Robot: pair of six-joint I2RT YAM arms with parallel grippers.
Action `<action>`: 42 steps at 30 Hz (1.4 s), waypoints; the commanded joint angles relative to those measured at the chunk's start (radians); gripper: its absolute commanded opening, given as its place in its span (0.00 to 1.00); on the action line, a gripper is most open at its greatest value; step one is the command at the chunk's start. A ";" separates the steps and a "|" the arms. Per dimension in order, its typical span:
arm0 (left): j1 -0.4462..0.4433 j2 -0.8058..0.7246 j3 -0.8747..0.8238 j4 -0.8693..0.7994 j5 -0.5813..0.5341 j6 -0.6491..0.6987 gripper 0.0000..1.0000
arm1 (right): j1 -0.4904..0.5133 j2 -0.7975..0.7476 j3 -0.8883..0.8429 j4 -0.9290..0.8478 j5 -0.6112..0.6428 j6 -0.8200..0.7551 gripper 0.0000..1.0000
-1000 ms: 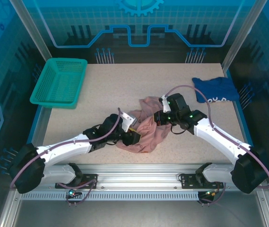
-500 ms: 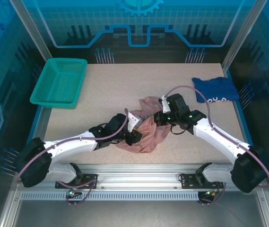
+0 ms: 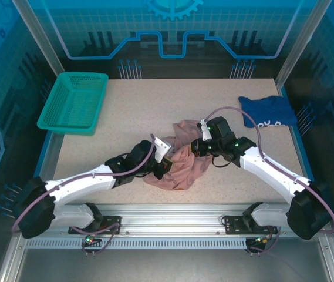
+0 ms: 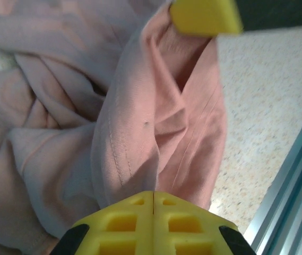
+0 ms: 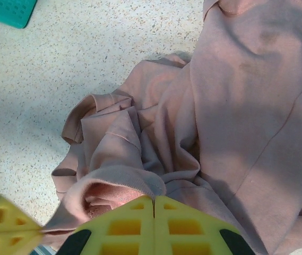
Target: Fold the inside-out t-shirt
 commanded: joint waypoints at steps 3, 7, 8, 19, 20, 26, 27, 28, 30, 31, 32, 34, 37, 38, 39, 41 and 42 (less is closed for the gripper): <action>0.034 -0.170 -0.006 0.003 -0.020 -0.062 0.00 | -0.039 -0.063 0.071 -0.077 0.027 -0.042 0.00; 0.107 -0.279 -0.010 0.006 0.006 -0.107 0.00 | -0.082 -0.097 0.096 -0.126 0.042 -0.074 0.00; 0.128 -0.300 -0.012 0.007 0.018 -0.117 0.00 | -0.095 -0.106 0.098 -0.135 0.040 -0.077 0.00; 0.160 -0.223 0.003 -0.059 -0.079 -0.093 0.00 | -0.128 -0.162 0.136 -0.138 -0.133 -0.193 0.00; 0.161 -0.203 0.010 -0.066 -0.090 -0.099 0.00 | -0.130 -0.162 0.149 -0.151 -0.145 -0.206 0.00; 0.163 -0.137 0.017 -0.036 -0.066 -0.105 0.00 | -0.140 -0.156 0.206 -0.239 -0.120 -0.248 0.00; 0.165 -0.138 0.012 -0.026 -0.051 -0.104 0.00 | -0.144 -0.144 0.218 -0.279 -0.064 -0.247 0.00; 0.167 -0.141 0.007 -0.015 -0.035 -0.102 0.00 | -0.144 -0.133 0.227 -0.314 -0.013 -0.249 0.00; 0.173 -0.145 -0.005 0.011 0.026 -0.096 0.00 | -0.144 -0.107 0.231 -0.362 0.063 -0.251 0.00; 0.174 -0.146 -0.009 0.023 0.063 -0.091 0.00 | -0.144 -0.097 0.226 -0.369 0.074 -0.247 0.00; 0.176 -0.144 -0.015 0.038 0.106 -0.087 0.00 | -0.142 -0.088 0.217 -0.369 0.075 -0.239 0.00; 0.176 -0.143 -0.027 0.068 0.170 -0.089 0.00 | -0.141 -0.076 0.202 -0.358 0.069 -0.228 0.00; 0.175 -0.142 -0.054 0.106 0.215 -0.092 0.00 | -0.139 -0.060 0.184 -0.350 0.075 -0.223 0.00; 0.176 -0.139 -0.059 0.109 0.216 -0.091 0.00 | -0.139 -0.054 0.183 -0.347 0.076 -0.223 0.00; 0.176 -0.132 -0.059 0.107 0.212 -0.092 0.00 | -0.139 -0.050 0.180 -0.342 0.071 -0.223 0.00; 0.175 -0.096 -0.052 0.092 0.203 -0.085 0.00 | -0.139 -0.041 0.170 -0.315 0.028 -0.217 0.00; 0.175 -0.076 -0.044 0.084 0.194 -0.082 0.00 | -0.139 -0.036 0.163 -0.298 0.002 -0.212 0.00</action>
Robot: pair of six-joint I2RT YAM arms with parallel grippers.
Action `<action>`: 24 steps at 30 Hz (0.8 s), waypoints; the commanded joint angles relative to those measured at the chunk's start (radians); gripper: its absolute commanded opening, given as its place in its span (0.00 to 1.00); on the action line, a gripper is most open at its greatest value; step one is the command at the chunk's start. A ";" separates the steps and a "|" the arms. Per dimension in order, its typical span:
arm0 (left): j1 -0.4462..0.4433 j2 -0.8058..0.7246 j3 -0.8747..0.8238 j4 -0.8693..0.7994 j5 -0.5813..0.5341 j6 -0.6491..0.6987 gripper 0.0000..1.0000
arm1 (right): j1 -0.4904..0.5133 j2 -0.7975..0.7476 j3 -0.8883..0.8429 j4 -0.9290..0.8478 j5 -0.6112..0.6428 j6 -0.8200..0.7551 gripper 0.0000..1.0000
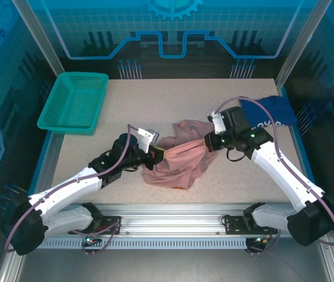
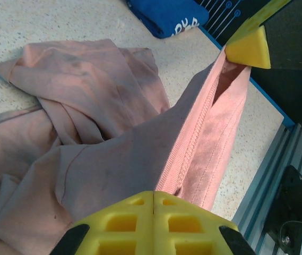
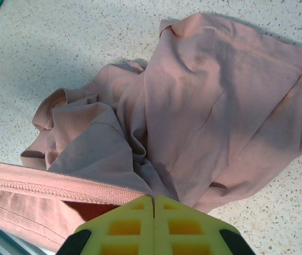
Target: Fold the inside-out t-shirt
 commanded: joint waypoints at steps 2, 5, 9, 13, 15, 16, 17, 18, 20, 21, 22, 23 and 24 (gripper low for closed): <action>0.012 0.092 0.015 -0.010 -0.010 0.018 0.00 | -0.017 0.028 -0.036 0.055 -0.078 0.033 0.00; 0.011 0.163 0.038 -0.014 -0.140 -0.012 0.00 | -0.016 0.068 -0.051 0.071 -0.081 0.041 0.00; 0.036 0.257 0.067 0.018 -0.184 -0.061 0.00 | -0.023 0.133 -0.053 0.087 -0.023 0.039 0.00; 0.037 0.338 0.102 0.024 -0.137 -0.075 0.03 | -0.025 0.221 -0.031 0.102 -0.009 0.041 0.00; 0.038 0.344 0.096 0.026 -0.134 -0.093 0.11 | -0.026 0.256 -0.025 0.110 -0.005 0.035 0.00; 0.038 0.336 0.084 0.034 -0.132 -0.102 0.14 | -0.026 0.267 -0.024 0.113 -0.004 0.033 0.00; 0.039 0.323 0.072 0.044 -0.130 -0.113 0.19 | -0.027 0.277 -0.021 0.116 -0.006 0.032 0.00; 0.037 0.310 0.057 0.050 -0.127 -0.123 0.24 | -0.027 0.283 -0.022 0.120 -0.009 0.032 0.00; 0.037 0.279 0.029 0.054 -0.112 -0.146 0.35 | -0.027 0.291 -0.025 0.128 -0.018 0.031 0.00; 0.037 0.266 0.016 0.057 -0.102 -0.157 0.39 | -0.026 0.293 -0.026 0.130 -0.021 0.030 0.00; 0.037 0.257 0.004 0.063 -0.089 -0.166 0.42 | -0.027 0.295 -0.028 0.133 -0.022 0.030 0.00; 0.037 0.255 -0.003 0.066 -0.071 -0.172 0.44 | -0.027 0.295 -0.029 0.135 -0.023 0.030 0.00; 0.036 0.258 -0.004 0.067 -0.057 -0.173 0.47 | -0.027 0.295 -0.031 0.136 -0.024 0.030 0.00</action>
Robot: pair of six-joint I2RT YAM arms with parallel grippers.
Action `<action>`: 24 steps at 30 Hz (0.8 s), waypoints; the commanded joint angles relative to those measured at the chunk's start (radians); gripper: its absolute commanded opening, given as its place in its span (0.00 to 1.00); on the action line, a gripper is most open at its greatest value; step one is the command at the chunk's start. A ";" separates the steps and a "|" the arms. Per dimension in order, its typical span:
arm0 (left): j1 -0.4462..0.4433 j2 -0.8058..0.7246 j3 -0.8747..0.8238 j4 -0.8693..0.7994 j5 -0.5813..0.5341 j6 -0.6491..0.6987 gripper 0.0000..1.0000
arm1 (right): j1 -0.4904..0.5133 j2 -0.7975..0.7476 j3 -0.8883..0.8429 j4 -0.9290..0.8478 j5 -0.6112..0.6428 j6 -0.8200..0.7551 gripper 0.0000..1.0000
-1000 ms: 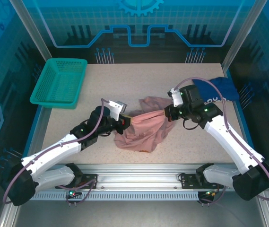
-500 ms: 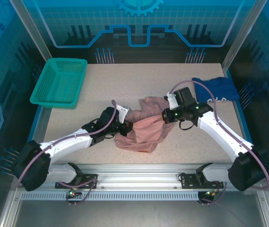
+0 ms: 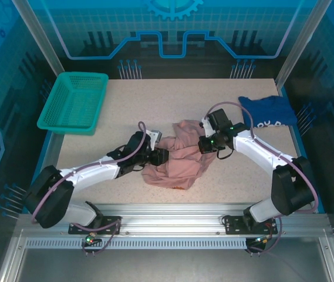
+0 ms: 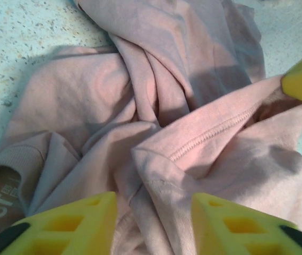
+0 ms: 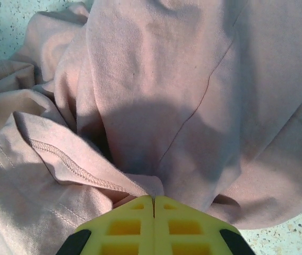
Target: Fold the inside-out t-shirt
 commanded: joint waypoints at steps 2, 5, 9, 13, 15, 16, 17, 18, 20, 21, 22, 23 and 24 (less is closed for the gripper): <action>0.006 0.003 -0.013 0.014 0.061 -0.028 0.50 | -0.015 0.010 0.007 0.025 -0.007 0.000 0.00; 0.005 0.060 0.024 0.009 0.061 -0.011 0.53 | -0.017 0.009 0.007 0.029 -0.014 0.003 0.00; 0.006 0.151 0.089 0.015 0.080 -0.007 0.54 | -0.016 -0.002 0.005 0.029 -0.016 0.004 0.00; 0.007 0.220 0.133 0.030 0.088 -0.008 0.50 | -0.016 -0.011 0.000 0.031 -0.016 0.009 0.00; 0.006 0.239 0.139 0.050 0.086 -0.008 0.41 | -0.017 -0.014 -0.002 0.029 -0.014 0.008 0.00; 0.006 0.245 0.142 0.054 0.087 -0.005 0.36 | -0.017 -0.015 0.000 0.026 -0.011 0.007 0.00; 0.006 0.248 0.145 0.058 0.088 -0.002 0.28 | -0.017 -0.017 0.002 0.020 -0.002 0.004 0.00; 0.006 0.244 0.146 0.060 0.089 0.004 0.21 | -0.017 -0.020 0.007 0.011 0.007 -0.002 0.00; 0.006 0.212 0.133 0.072 0.083 0.021 0.11 | -0.018 -0.031 0.023 -0.016 0.038 -0.015 0.00; 0.006 0.178 0.120 0.082 0.081 0.033 0.08 | -0.019 -0.039 0.034 -0.035 0.058 -0.024 0.00; 0.006 0.145 0.106 0.093 0.082 0.044 0.06 | -0.021 -0.047 0.047 -0.052 0.074 -0.031 0.00; 0.007 0.100 0.085 0.105 0.084 0.060 0.04 | -0.021 -0.062 0.060 -0.073 0.093 -0.039 0.00; 0.007 0.046 0.067 0.117 0.089 0.075 0.02 | -0.020 -0.080 0.073 -0.090 0.111 -0.047 0.00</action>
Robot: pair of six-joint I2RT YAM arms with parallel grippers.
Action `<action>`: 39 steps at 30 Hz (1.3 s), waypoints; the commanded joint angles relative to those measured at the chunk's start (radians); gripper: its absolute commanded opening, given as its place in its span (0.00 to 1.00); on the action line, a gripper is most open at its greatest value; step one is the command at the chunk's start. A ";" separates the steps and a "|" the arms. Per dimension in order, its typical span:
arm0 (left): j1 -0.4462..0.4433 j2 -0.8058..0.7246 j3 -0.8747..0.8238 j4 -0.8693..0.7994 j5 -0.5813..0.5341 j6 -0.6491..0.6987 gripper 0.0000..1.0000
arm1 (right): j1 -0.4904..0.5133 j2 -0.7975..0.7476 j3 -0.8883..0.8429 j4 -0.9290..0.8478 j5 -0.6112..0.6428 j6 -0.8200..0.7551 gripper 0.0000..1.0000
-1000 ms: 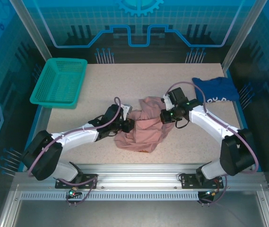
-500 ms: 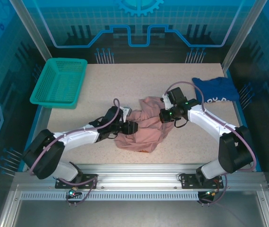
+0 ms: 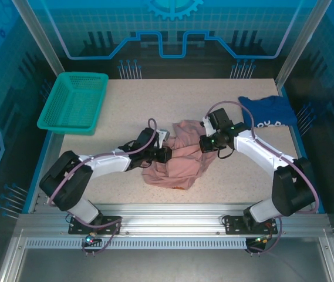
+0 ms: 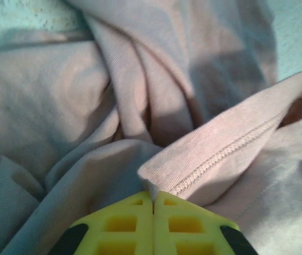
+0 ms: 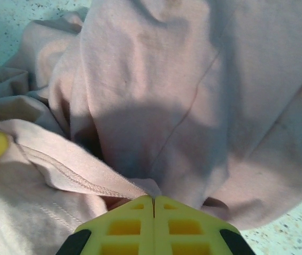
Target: Fold the inside-out t-shirt
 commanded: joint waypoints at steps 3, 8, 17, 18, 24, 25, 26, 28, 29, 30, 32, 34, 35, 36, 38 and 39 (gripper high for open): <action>0.008 -0.278 -0.076 0.083 0.065 0.096 0.00 | -0.019 -0.114 0.091 -0.106 0.086 -0.043 0.00; 0.007 -0.426 -0.118 0.097 0.191 0.141 0.00 | -0.023 -0.173 0.117 -0.147 0.065 -0.043 0.00; -0.022 -0.470 -0.178 0.097 0.298 0.200 0.00 | -0.083 -0.210 0.114 -0.157 -0.090 -0.046 0.00; -0.034 -0.460 -0.181 0.096 0.289 0.213 0.00 | -0.088 -0.209 0.103 -0.142 -0.149 -0.046 0.00; -0.041 -0.454 -0.244 0.247 0.271 0.131 0.00 | -0.091 -0.204 0.052 -0.177 -0.142 -0.057 0.00; -0.040 -0.464 -0.261 0.285 0.259 0.114 0.00 | -0.091 -0.205 0.037 -0.183 -0.115 -0.057 0.00; -0.040 -0.475 -0.276 0.309 0.241 0.101 0.00 | -0.090 -0.204 0.023 -0.184 -0.099 -0.054 0.00; -0.039 -0.492 -0.288 0.324 0.212 0.086 0.00 | -0.088 -0.200 0.001 -0.171 -0.095 -0.045 0.00; -0.039 -0.501 -0.289 0.320 0.194 0.077 0.00 | -0.084 -0.195 -0.005 -0.159 -0.107 -0.039 0.00; -0.039 -0.507 -0.289 0.316 0.181 0.073 0.00 | -0.078 -0.191 -0.008 -0.144 -0.122 -0.034 0.00; -0.038 -0.529 -0.283 0.291 0.137 0.056 0.00 | -0.062 -0.174 -0.008 -0.105 -0.167 -0.020 0.00; -0.033 -0.556 -0.283 0.270 0.084 0.038 0.00 | -0.050 -0.149 -0.001 -0.068 -0.201 -0.005 0.00; -0.028 -0.572 -0.283 0.259 0.052 0.028 0.00 | -0.045 -0.132 0.005 -0.054 -0.209 0.002 0.00; -0.026 -0.586 -0.280 0.242 0.026 0.022 0.00 | -0.037 -0.118 0.012 -0.038 -0.209 0.007 0.01; -0.015 -0.620 -0.272 0.198 -0.035 0.007 0.00 | -0.029 -0.081 0.030 -0.004 -0.201 0.023 0.07; -0.008 -0.632 -0.265 0.175 -0.066 -0.002 0.00 | -0.029 -0.069 0.037 0.013 -0.191 0.039 0.09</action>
